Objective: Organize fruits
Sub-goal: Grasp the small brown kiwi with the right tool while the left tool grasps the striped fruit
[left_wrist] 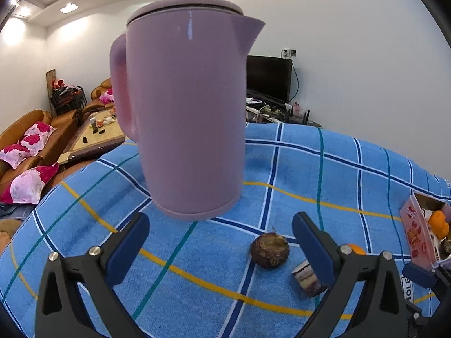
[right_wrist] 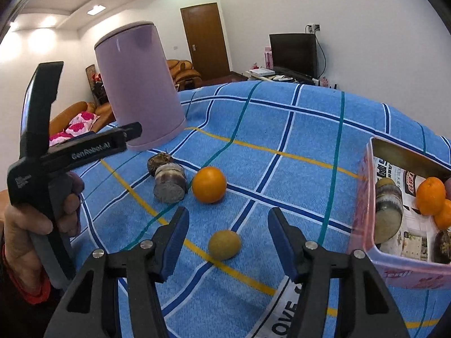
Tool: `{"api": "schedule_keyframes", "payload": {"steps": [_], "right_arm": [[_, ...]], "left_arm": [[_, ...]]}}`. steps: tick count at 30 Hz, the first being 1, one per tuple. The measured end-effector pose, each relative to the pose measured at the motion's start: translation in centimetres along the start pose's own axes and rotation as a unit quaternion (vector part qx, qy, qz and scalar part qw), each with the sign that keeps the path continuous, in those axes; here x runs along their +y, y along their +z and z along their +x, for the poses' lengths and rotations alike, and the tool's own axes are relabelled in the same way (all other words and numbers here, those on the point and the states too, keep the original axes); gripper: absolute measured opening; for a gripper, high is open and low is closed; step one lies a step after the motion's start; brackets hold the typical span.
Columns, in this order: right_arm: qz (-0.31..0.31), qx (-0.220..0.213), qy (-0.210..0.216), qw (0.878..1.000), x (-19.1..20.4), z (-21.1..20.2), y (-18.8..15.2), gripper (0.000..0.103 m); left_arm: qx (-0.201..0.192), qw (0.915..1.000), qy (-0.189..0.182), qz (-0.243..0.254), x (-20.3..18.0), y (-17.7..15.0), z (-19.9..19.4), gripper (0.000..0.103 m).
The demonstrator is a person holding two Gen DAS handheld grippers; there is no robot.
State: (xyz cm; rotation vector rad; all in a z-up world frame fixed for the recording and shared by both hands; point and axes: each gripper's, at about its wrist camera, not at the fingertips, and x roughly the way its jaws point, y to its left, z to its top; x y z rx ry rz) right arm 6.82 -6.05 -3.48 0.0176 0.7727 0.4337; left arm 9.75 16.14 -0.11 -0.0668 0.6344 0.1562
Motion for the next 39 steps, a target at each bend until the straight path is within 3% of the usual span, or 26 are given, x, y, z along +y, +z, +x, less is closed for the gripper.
{"api": "schedule_keyframes", "payload": {"steps": [4,6,8,14,19,21,25,27,32,34,39], "right_arm": [[-0.002,0.013,0.013,1.000,-0.3,-0.4,-0.6,0.059],[-0.009,0.032,0.024,0.999,0.0,0.0,-1.0,0.046],[-0.017,0.051,0.024,0.998,0.5,0.6,-1.1,0.042],[-0.024,0.067,0.006,0.997,0.8,1.9,-0.6,0.041],[-0.036,0.078,-0.003,0.996,1.3,2.5,-0.5,0.034],[-0.043,0.079,-0.008,0.996,1.4,2.5,-0.6,0.028],[-0.031,0.068,-0.002,0.997,0.9,2.0,-0.6,0.028],[-0.010,0.045,0.004,0.999,0.3,1.0,-0.6,0.028],[0.028,0.020,0.020,0.999,-1.3,-0.2,-0.8,0.028],[0.031,0.022,0.022,0.999,-1.4,-0.1,-0.8,0.028],[0.034,0.022,0.029,0.999,-1.4,-0.2,-0.7,0.028]], "left_arm": [[-0.002,0.9998,-0.019,0.004,-0.2,0.1,-0.3,0.102],[-0.007,0.9997,-0.021,0.006,-0.3,0.2,-0.5,0.102],[-0.007,0.9997,-0.022,0.004,-0.2,0.2,-0.5,0.102],[0.005,0.9992,-0.040,-0.010,0.1,0.2,-0.2,0.097],[0.000,0.9985,-0.054,0.006,-0.5,0.0,-0.5,0.097],[0.008,0.9969,-0.078,0.014,-1.0,-0.1,-0.5,0.097],[0.043,0.9854,-0.159,0.043,-2.7,-0.7,-0.4,0.097],[0.056,0.9807,-0.177,0.062,-3.9,-1.1,-0.3,0.090],[0.105,0.9795,-0.160,0.062,-4.9,-2.1,1.3,0.065],[0.123,0.9792,-0.155,0.047,-4.9,-2.4,2.2,0.068],[0.113,0.9847,-0.125,0.045,-5.7,-2.9,2.4,0.072]]}}
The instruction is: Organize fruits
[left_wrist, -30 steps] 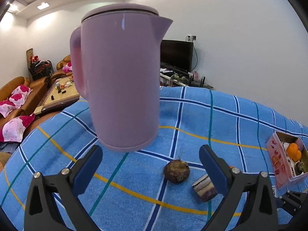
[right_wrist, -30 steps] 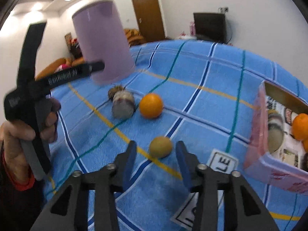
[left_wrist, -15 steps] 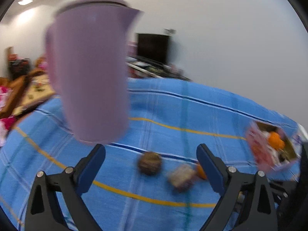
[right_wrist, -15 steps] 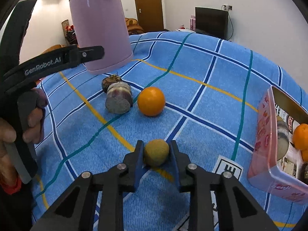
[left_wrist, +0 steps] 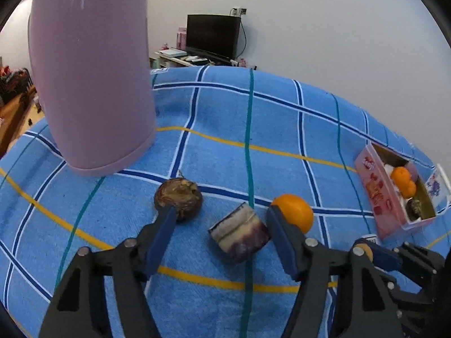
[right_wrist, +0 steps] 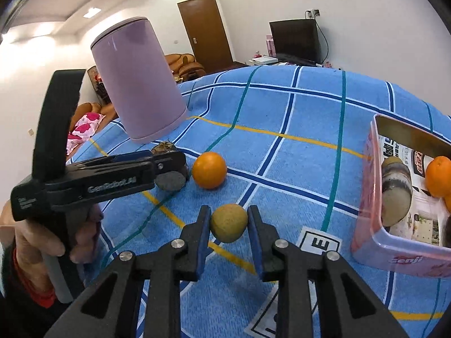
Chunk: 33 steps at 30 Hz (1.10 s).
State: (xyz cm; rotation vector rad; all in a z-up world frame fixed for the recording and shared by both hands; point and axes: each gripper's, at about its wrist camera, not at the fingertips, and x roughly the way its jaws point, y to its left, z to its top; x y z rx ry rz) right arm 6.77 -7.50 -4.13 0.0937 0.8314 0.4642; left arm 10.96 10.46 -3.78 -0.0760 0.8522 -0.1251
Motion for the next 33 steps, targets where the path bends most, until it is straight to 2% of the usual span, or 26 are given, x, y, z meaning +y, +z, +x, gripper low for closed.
{"api": "schedule_keyframes", "payload": {"steps": [4,5,6,7,14,17,20,27,33], "right_arm": [[0.015,0.005,0.007,1.000,-0.3,0.5,-0.1,0.028],[0.018,0.005,0.007,1.000,-0.4,0.4,-0.1,0.028],[0.020,0.004,0.008,1.000,-0.4,0.3,-0.2,0.028],[0.020,0.004,0.008,1.000,-0.5,0.1,-0.3,0.028],[0.014,-0.004,0.007,1.000,-0.1,-0.1,-0.3,0.028],[0.016,-0.013,0.012,1.000,-0.1,-0.5,-0.5,0.028],[0.018,-0.027,0.018,0.999,-0.2,-1.0,-0.5,0.028],[0.002,-0.087,0.026,0.996,0.2,-3.2,-0.1,0.028],[-0.004,-0.124,0.011,0.992,0.2,-4.7,0.3,0.028]], "left_arm": [[-0.001,0.9986,0.046,0.026,-1.4,-0.4,0.5,0.075],[0.001,0.9985,0.046,0.029,-1.4,-0.4,0.5,0.074],[0.001,0.9987,0.041,0.031,-1.3,-0.5,0.4,0.066],[0.005,0.9992,0.023,0.032,-1.2,-0.5,0.3,0.050],[0.009,0.9998,0.008,0.018,-0.2,-0.5,0.3,0.049],[-0.013,0.9999,-0.002,0.010,0.1,-0.2,-0.3,0.049],[-0.057,0.9982,-0.016,0.000,0.5,0.2,-1.9,0.049],[-0.160,0.9857,-0.053,-0.009,0.2,0.7,-5.3,0.049],[-0.184,0.9819,-0.041,0.014,-1.2,0.8,-5.5,0.049]]}}
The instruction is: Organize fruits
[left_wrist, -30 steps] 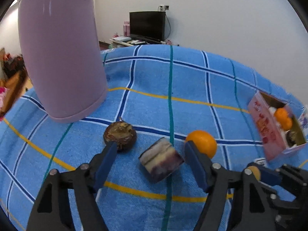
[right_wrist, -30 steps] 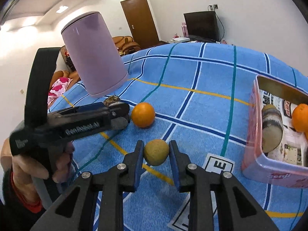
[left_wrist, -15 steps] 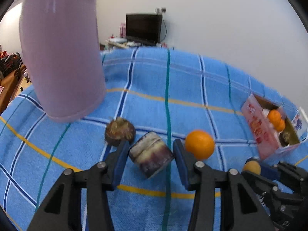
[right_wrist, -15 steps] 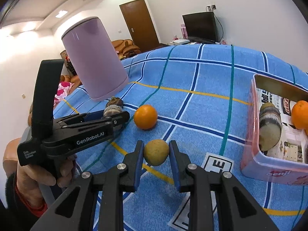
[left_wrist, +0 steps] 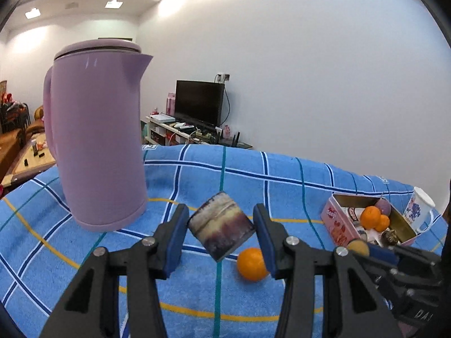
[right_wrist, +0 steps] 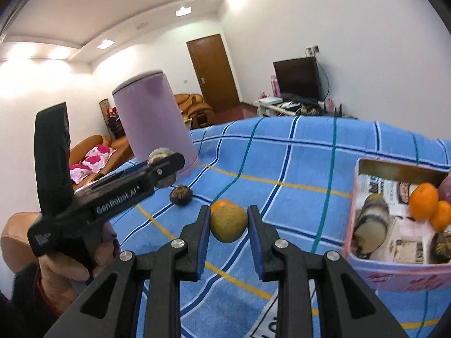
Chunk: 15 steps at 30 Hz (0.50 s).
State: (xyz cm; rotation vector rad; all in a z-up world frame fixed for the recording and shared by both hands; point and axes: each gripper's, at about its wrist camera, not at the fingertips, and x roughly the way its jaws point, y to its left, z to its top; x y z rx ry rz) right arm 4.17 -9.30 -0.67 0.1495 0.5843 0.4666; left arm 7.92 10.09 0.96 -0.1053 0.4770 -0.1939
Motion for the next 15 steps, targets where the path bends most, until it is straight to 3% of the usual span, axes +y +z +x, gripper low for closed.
{"api": "schedule_keyframes", "payload": {"steps": [15], "right_arm": [[-0.009,-0.042,-0.043,0.998,-1.6,-1.8,1.1,0.028]], "left_arm": [[-0.003,0.9959,0.083,0.035,-3.1,-1.2,-0.2,0.049]]}}
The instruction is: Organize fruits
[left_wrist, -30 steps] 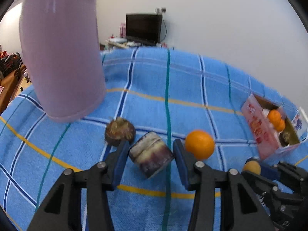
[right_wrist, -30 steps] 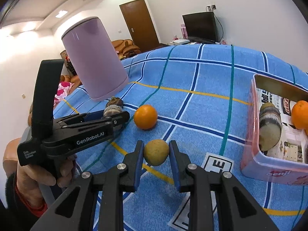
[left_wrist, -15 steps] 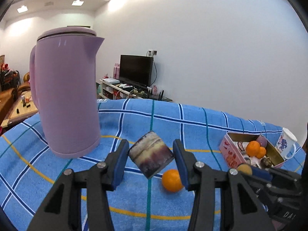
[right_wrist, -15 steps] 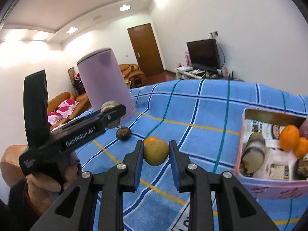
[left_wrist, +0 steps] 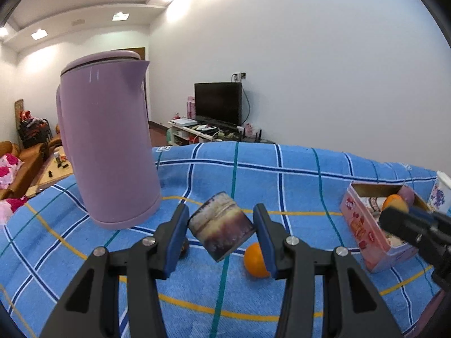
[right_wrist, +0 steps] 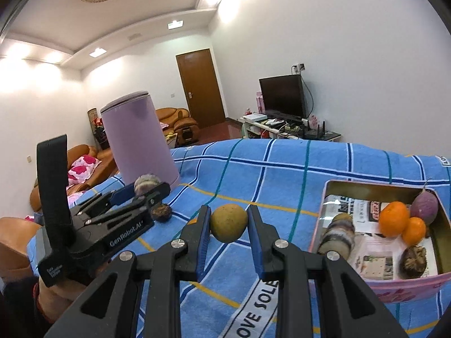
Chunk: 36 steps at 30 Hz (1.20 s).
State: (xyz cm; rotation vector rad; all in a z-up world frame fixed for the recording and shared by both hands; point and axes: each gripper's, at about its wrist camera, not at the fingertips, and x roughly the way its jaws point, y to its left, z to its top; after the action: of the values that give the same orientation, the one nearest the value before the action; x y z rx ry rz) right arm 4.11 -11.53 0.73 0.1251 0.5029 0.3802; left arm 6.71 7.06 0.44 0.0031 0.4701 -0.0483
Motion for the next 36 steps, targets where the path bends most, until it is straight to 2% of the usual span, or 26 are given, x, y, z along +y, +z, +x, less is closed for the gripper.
{"api": "schedule_keyframes", "payload": {"steps": [8,28,36], "right_arm": [[0.001,-0.021,-0.013,1.000,-1.2,-1.7,0.6,0.028],[0.008,-0.039,-0.056,0.998,-6.2,-5.1,0.7,0.028],[0.025,-0.063,-0.103,0.992,-10.3,-7.6,1.4,0.028]], "left_arm": [[-0.006,0.9999,-0.002,0.010,-2.4,0.4,-1.3,0.049],[-0.009,0.9982,-0.048,0.034,-9.1,1.3,-2.2,0.049],[-0.017,0.9964,-0.070,0.046,-11.7,2.0,-2.4,0.049]]}}
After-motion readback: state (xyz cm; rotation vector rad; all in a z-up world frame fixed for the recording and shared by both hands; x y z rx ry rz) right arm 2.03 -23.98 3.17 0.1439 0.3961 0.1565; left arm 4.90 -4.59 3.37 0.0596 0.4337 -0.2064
